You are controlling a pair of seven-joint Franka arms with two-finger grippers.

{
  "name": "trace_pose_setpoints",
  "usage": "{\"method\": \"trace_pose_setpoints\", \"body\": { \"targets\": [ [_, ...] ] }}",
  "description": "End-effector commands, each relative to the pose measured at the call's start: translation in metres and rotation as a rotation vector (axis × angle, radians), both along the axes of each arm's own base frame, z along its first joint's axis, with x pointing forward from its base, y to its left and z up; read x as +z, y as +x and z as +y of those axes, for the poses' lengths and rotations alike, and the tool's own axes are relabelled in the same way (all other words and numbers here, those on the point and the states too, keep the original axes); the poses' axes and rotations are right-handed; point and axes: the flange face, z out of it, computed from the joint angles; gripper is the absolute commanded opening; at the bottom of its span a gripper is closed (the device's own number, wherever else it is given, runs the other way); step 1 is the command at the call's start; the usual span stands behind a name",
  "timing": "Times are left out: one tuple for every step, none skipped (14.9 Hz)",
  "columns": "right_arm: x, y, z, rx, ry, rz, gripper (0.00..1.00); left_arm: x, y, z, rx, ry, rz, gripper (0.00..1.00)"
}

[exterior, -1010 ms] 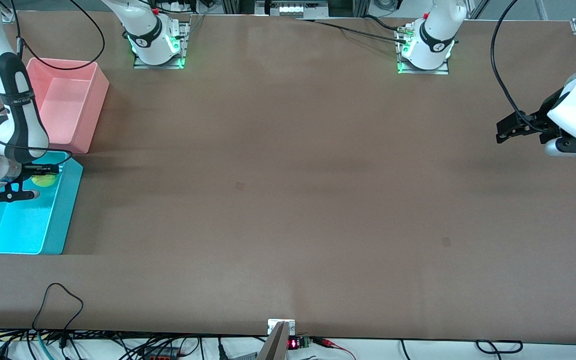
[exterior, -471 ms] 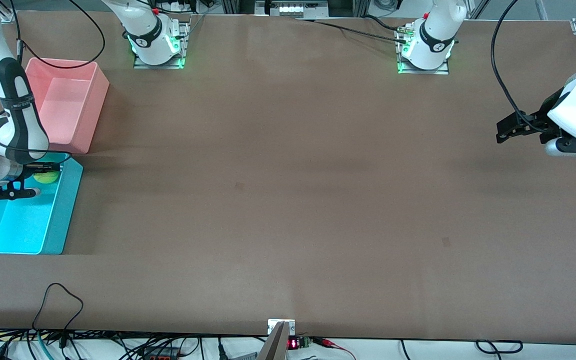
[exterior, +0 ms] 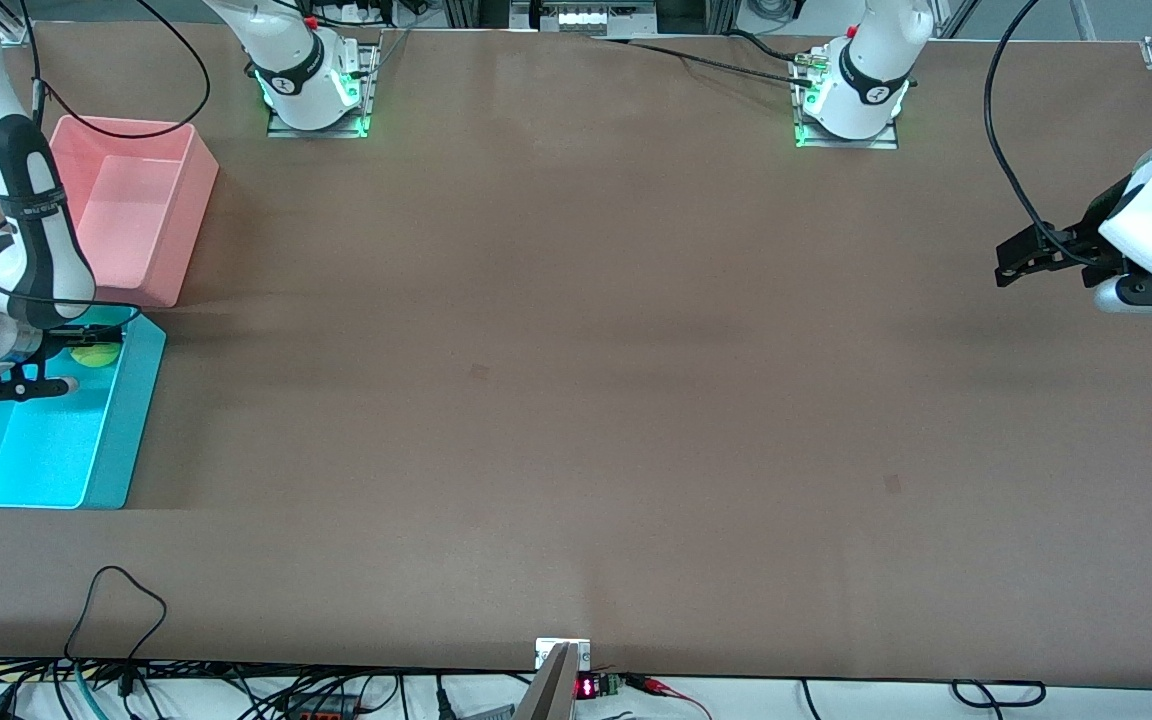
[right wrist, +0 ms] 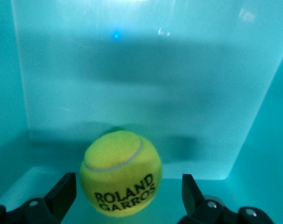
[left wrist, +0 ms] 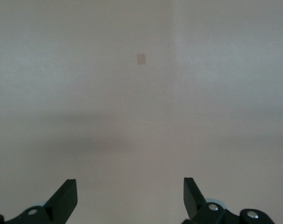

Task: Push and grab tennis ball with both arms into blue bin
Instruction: 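Lower the ball into the cyan bin and open the right gripper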

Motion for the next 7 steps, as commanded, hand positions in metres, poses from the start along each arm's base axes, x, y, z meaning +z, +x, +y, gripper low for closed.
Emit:
{"method": "trace_pose_setpoints", "body": {
  "targets": [
    [0.057,0.015,0.015,0.028,0.003,-0.086,1.0,0.006,-0.006,0.0,-0.004,-0.001,0.0,1.0],
    [0.074,0.02,0.025,0.041,0.008,-0.109,1.0,0.006,-0.006,0.0,-0.004,-0.001,0.0,1.0],
    [0.096,0.026,0.033,0.05,0.011,-0.131,1.0,0.006,-0.006,0.001,-0.001,-0.001,0.0,1.0],
    [0.112,0.03,0.043,0.059,0.024,-0.141,1.0,0.006,-0.006,0.002,-0.001,-0.003,0.001,1.0],
    [0.132,0.032,0.052,0.059,0.041,-0.158,1.0,0.006,-0.006,0.002,0.001,-0.001,0.0,1.0],
    [0.154,0.033,0.067,0.077,0.055,-0.177,1.0,0.006,-0.006,0.002,-0.001,-0.001,0.0,1.0],
    [0.176,0.036,0.094,0.117,0.07,-0.191,1.0,0.006,-0.006,0.002,-0.001,-0.001,0.0,1.0]
  ]
}}
